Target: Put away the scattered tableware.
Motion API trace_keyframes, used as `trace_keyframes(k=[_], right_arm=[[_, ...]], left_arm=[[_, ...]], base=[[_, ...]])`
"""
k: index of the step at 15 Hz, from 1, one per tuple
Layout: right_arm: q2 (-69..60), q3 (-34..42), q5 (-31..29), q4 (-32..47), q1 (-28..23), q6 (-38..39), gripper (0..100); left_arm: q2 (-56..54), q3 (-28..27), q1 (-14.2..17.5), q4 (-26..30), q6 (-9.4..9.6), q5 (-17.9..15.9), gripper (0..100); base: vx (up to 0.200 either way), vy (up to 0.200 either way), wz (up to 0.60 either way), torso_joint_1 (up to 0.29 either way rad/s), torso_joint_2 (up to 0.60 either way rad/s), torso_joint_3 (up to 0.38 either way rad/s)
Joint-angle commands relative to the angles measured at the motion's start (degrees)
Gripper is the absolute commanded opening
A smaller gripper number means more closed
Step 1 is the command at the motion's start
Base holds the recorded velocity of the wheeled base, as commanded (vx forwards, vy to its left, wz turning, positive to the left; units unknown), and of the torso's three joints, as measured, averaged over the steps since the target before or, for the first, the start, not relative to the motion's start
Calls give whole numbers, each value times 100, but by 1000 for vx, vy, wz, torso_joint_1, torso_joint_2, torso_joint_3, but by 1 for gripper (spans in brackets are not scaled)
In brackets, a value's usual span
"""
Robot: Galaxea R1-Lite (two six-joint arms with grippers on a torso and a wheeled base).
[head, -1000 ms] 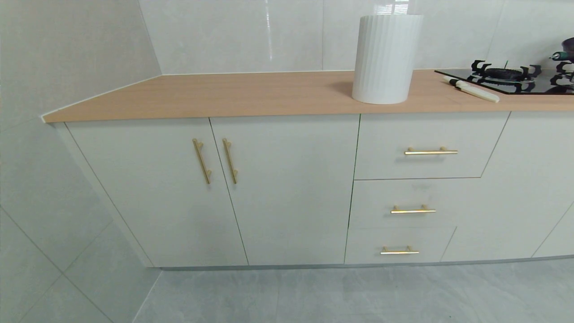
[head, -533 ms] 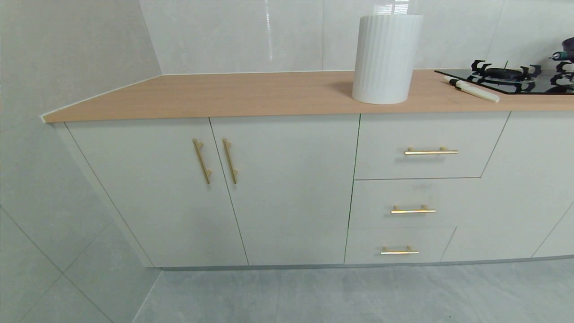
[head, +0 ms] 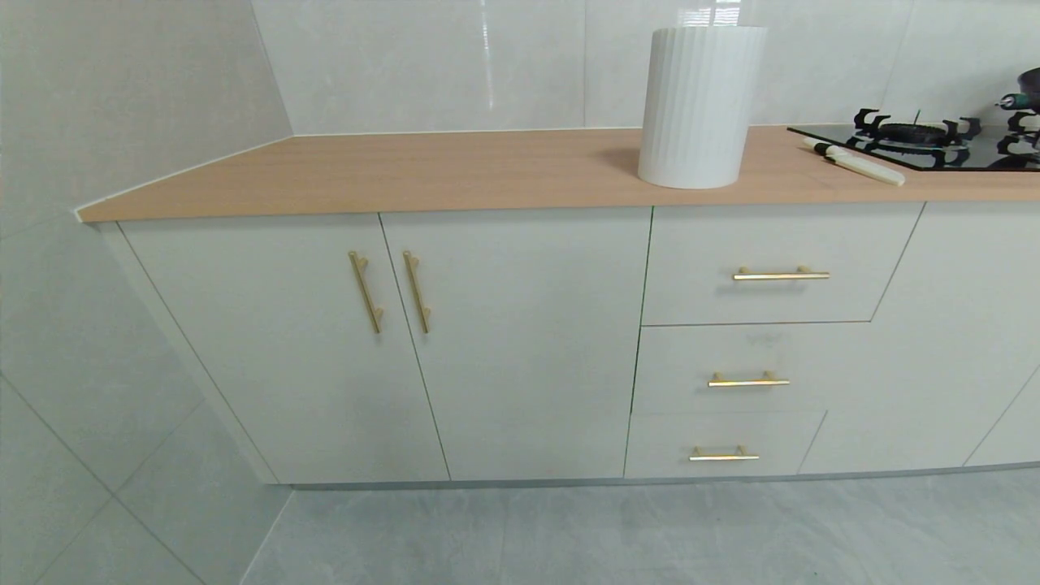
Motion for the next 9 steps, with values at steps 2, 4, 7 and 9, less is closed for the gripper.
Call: trace_keyframes(k=[2,4,7,9], right_arm=[[16,0,-11,10,11,59,100],[16,0,15,10,2,86,100],[16,0,15,10,2,94,100],[16,0,15,10,2,86,100]], left_arm=[[0,0,1,-2,-3,-2,100],[0,-9,1,-2,-12,7,100],[0,-9,1,-2,-38,7,100],[0,-9,1,-2,-38,7,100]], base=[[200,0,0,0,2,2],[200,0,0,2,2,5],[200,0,0,2,2,2],[200,0,0,2,2,5]])
